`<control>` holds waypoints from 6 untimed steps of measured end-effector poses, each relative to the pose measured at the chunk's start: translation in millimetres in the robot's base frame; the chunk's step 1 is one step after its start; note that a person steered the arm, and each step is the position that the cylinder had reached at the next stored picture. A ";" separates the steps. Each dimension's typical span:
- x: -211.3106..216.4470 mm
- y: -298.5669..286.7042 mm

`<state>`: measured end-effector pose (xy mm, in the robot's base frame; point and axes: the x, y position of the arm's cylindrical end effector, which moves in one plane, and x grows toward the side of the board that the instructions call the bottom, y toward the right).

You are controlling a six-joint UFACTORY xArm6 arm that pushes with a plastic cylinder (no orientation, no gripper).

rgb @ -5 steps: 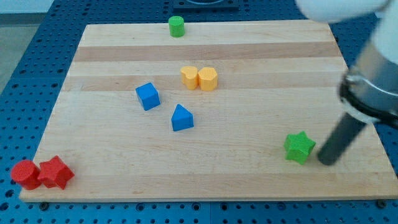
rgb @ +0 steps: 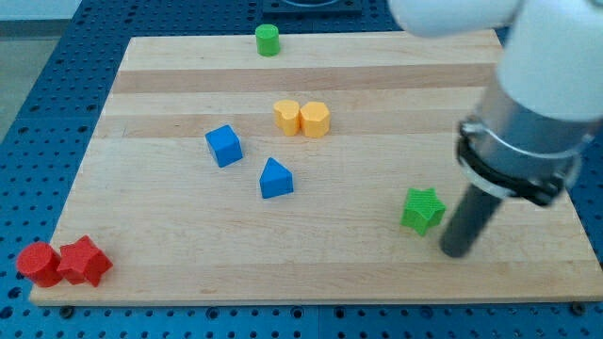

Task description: Push the green star towards the hexagon

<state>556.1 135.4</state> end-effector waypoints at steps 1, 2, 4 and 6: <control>-67.4 -23.4; -83.3 -21.3; -64.9 -37.5; -109.7 -35.4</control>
